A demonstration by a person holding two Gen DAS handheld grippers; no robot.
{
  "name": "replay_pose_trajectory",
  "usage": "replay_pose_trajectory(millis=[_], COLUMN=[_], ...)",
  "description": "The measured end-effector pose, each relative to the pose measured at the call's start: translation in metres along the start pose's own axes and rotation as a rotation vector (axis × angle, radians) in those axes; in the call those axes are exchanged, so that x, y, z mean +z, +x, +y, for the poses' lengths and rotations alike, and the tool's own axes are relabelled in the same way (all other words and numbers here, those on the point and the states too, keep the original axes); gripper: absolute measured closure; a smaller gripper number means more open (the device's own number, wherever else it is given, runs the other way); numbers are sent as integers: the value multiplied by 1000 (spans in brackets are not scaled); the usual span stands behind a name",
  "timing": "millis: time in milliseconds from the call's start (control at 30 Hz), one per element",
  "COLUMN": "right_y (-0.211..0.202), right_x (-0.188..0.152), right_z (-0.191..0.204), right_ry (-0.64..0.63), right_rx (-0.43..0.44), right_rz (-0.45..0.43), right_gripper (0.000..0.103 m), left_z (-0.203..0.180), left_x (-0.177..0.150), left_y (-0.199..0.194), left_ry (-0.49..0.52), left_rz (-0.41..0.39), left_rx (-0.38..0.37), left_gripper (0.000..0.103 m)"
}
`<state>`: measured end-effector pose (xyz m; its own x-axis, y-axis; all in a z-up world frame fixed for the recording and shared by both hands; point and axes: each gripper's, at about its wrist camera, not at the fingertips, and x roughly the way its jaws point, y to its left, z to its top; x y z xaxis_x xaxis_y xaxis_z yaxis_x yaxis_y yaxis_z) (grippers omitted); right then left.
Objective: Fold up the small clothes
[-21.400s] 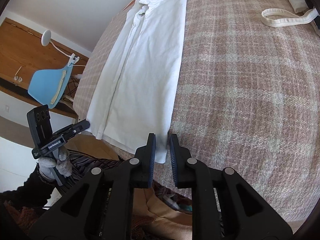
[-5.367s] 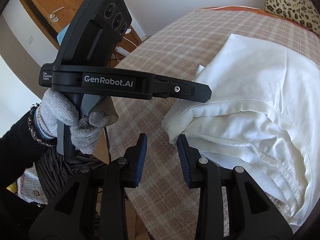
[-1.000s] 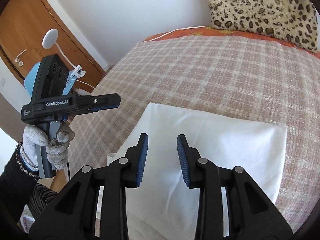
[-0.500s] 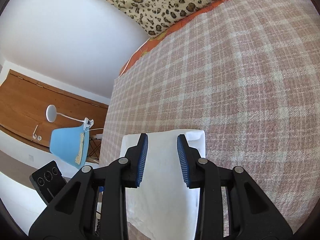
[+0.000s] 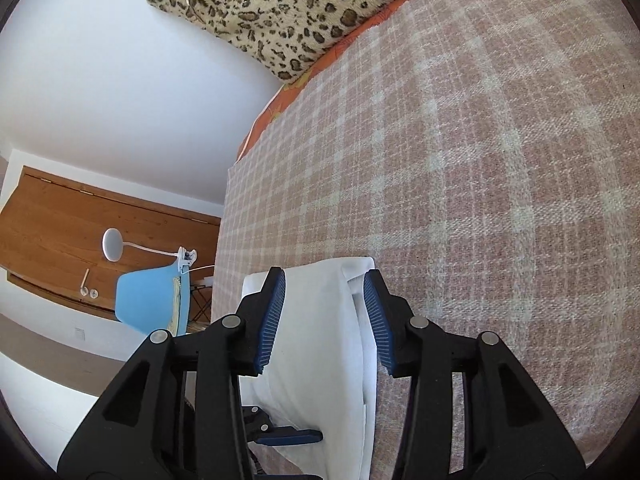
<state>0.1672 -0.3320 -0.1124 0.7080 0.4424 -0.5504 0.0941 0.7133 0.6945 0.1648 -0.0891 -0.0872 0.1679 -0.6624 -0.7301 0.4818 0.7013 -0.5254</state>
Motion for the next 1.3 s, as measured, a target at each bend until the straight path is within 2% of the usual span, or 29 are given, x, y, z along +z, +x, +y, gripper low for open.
replay_pose_trajectory(millis=[133,233,300,367,400,433,533,600,700,733,867,1000,1133,1200,1300], right_y=[14,20,21,20,18,16,11,6,0,-2,-5,-2,-1,-1,-1], right_x=[-1,-1,1,5,7,9,13,13,7,5,-4,-14,-21,-23,-25], right_z=[-4,-5,-3,-3,-4,-6,-4,10,36,41,47,42,29,24,15], right_ry=[9,27,25,7,0,3,19,-45,-165,-188,-208,-213,-195,-194,-179], right_rx=[34,84,84,16,-55,-90,-99,-106,-201,-208,-220,-259,-239,-248,-225], right_rz=[45,54,45,-21,-68,-102,-135,-129,-127,-127,-100,-62,-14,-12,-7], right_gripper=[60,60,60,60,60,64,67,66,66,66,66,65,61,61,61], left_z=[0,-2,-3,-6,-8,-10,-17,-20,-26,-28,-17,9,59,80,101], left_x=[-2,-4,-4,-6,-7,-9,-13,-16,-25,-29,-41,-61,-82,-97,-109], left_y=[-1,0,2,4,6,7,6,1,-16,-26,-75,-116,-135,-136,-135], left_ry=[5,15,21,31,39,49,71,58,59,54,-19,-104,-253,-344,-431], left_rz=[2,5,9,8,5,-2,-5,-9,-28,-48,-149,-217,-225,-222,-216], left_rx=[0,1,-1,0,2,9,32,16,11,16,35,107,156,167,130], left_gripper=[70,70,70,70,70,70,70,70,70,68,67,64,49,48,48])
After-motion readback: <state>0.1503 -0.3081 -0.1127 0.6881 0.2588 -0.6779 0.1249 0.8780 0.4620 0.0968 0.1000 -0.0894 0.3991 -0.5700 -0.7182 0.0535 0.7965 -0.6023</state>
